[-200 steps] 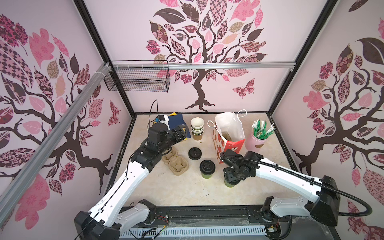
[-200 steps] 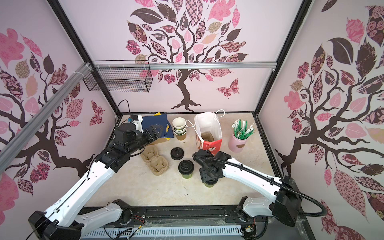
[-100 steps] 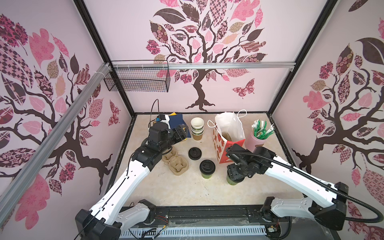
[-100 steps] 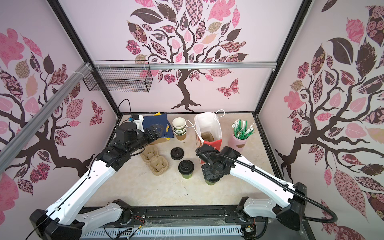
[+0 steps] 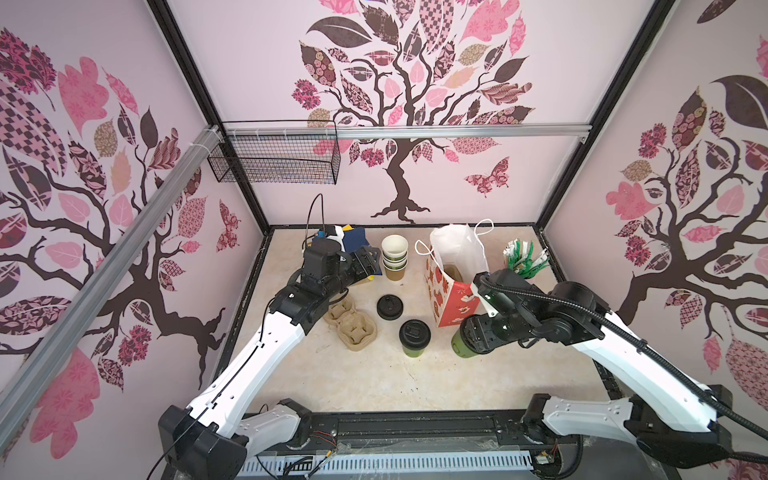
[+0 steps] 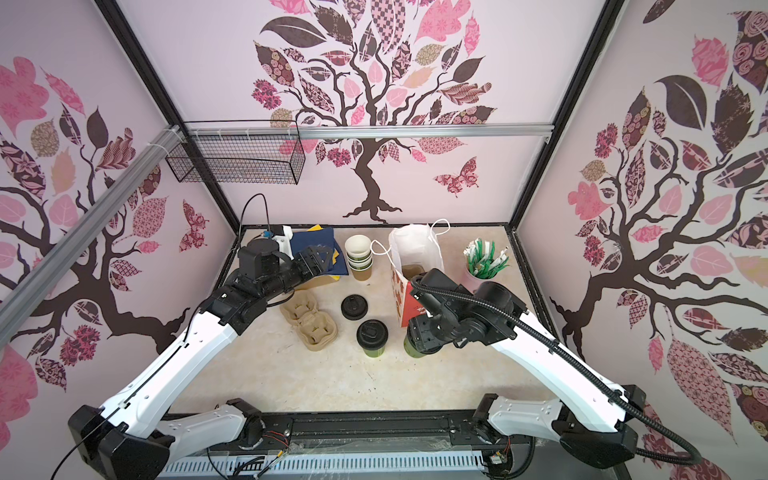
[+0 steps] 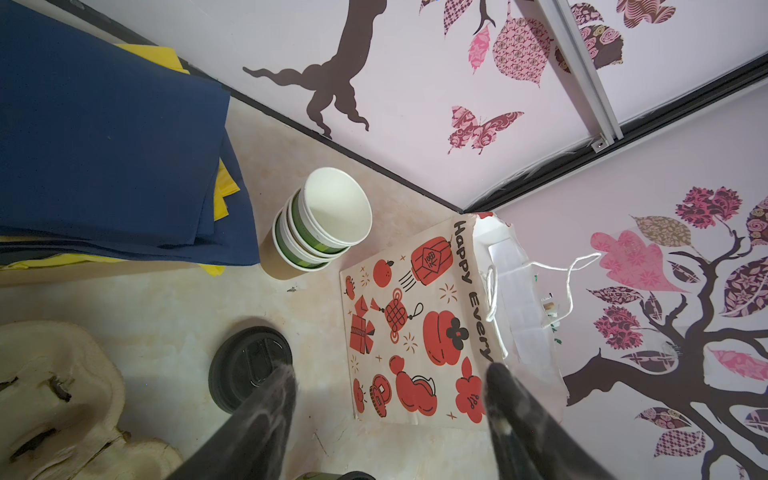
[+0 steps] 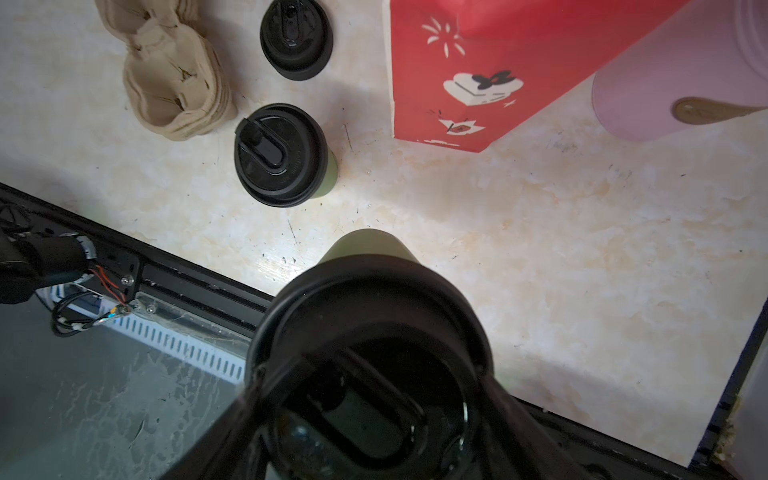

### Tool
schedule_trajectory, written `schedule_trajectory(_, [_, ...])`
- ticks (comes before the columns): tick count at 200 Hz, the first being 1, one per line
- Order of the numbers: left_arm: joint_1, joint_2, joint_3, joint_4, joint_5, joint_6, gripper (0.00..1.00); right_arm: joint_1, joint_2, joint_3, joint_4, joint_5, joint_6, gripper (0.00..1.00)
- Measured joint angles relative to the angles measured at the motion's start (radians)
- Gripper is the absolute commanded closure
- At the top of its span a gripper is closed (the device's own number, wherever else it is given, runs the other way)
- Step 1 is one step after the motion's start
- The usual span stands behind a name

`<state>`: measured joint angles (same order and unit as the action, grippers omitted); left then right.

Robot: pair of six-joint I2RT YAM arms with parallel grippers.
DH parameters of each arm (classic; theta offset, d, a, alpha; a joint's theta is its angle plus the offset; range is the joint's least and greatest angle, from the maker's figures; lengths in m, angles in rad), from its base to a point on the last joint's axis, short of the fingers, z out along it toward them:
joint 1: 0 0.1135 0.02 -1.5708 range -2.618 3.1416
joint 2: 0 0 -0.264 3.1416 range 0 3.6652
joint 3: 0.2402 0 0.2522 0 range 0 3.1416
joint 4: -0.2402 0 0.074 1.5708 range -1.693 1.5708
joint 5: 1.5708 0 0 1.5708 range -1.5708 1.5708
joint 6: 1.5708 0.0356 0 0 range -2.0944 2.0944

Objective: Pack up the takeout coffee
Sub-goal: 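Lift the green cup with the right gripper toward the bag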

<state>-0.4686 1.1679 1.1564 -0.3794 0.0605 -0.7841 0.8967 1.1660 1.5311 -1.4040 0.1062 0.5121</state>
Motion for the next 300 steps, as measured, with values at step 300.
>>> schedule_trajectory(300, [-0.060, 0.391, 0.322, 0.032, 0.346, 0.035, 0.25, -0.292, 0.544, 0.720, -0.025, 0.270, -0.143, 0.32])
